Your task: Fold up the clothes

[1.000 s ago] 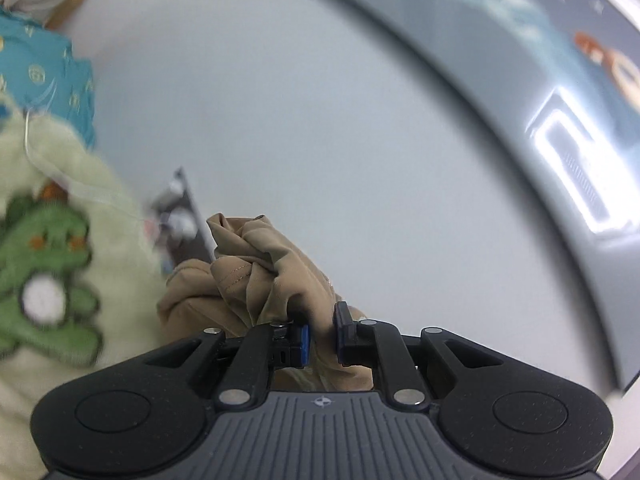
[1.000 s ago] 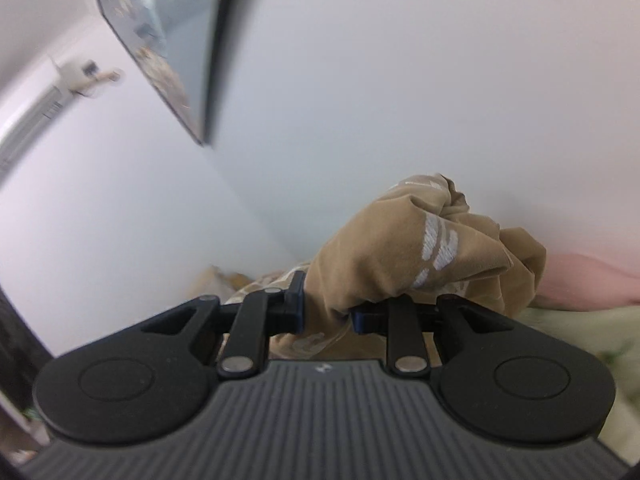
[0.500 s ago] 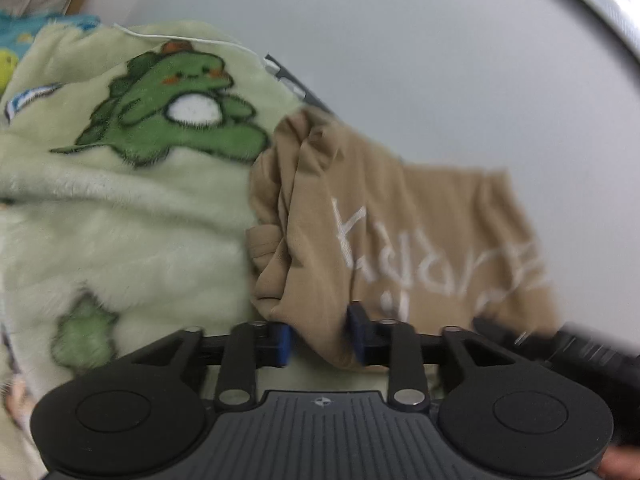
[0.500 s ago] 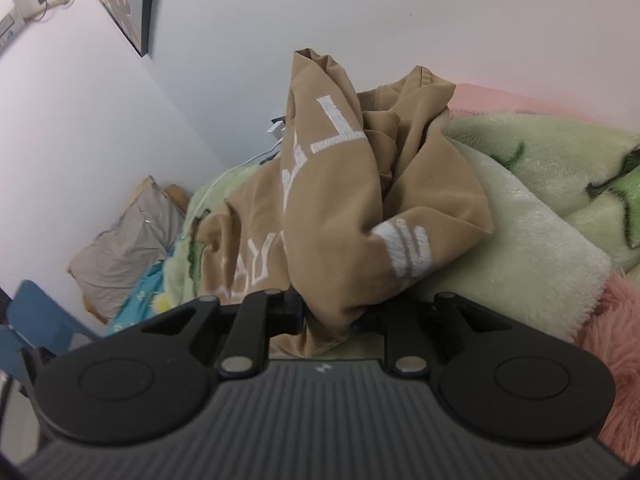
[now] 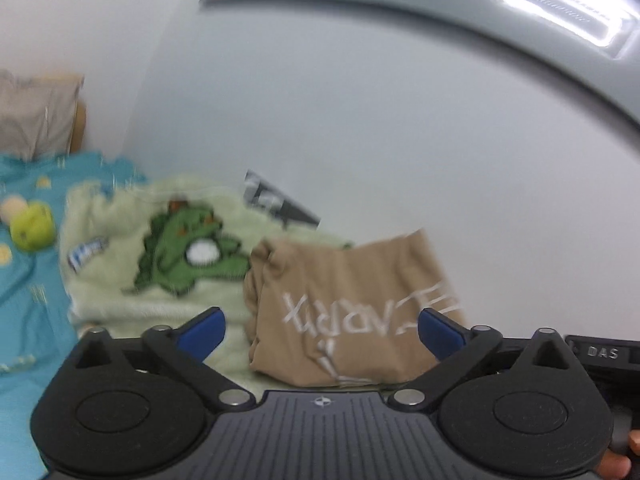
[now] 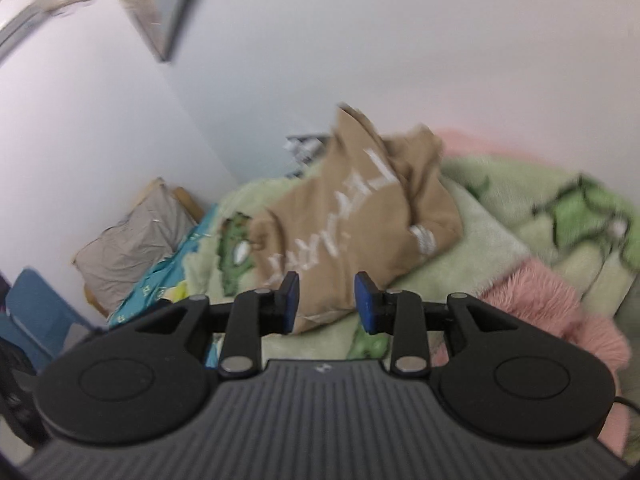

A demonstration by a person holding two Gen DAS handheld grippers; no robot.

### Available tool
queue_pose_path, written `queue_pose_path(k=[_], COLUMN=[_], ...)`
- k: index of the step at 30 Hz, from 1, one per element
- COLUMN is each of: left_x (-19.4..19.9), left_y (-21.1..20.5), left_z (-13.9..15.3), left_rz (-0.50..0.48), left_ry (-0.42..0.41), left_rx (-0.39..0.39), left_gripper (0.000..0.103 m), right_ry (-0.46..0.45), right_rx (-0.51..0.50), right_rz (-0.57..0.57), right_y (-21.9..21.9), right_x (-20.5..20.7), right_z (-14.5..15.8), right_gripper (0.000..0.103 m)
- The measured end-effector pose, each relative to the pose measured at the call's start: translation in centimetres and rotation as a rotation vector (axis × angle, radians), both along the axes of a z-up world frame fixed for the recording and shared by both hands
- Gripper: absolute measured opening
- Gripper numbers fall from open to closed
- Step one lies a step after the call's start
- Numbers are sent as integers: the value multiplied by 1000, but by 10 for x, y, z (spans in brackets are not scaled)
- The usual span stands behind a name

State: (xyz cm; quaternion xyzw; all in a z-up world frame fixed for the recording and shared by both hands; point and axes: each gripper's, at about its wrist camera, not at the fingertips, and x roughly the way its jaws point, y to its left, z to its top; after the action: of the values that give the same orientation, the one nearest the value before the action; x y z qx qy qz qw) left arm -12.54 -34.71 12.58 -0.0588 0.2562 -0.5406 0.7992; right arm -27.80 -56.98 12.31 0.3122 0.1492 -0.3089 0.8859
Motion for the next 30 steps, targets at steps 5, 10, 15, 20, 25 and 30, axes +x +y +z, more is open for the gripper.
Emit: queue_pose_path(k=[5, 10, 15, 20, 25, 30], left_x=[-50, -87, -104, -110, -109, -108], left_y=[55, 92, 120, 135, 137, 140], left_z=[35, 35, 26, 17, 11, 5], left_rz=[24, 74, 124, 171, 195, 187], left_ry=[-154, -295, -354, -410, -427, -421], left_rx=[-33, -26, -31, -17, -15, -19], left_gripper=[103, 103, 103, 103, 103, 103], right_ry=[-50, -45, -39, -43, -42, -24], right_rx=[-247, -401, -522, -564, -605, -610], right_rz=[62, 25, -11, -25, -32, -31], right_y=[50, 89, 123, 142, 152, 153], right_x=[-21, -27, -30, -33, -28, -19], right_z=[25, 23, 17, 8, 6, 1], right_gripper=[102, 103, 103, 103, 103, 103])
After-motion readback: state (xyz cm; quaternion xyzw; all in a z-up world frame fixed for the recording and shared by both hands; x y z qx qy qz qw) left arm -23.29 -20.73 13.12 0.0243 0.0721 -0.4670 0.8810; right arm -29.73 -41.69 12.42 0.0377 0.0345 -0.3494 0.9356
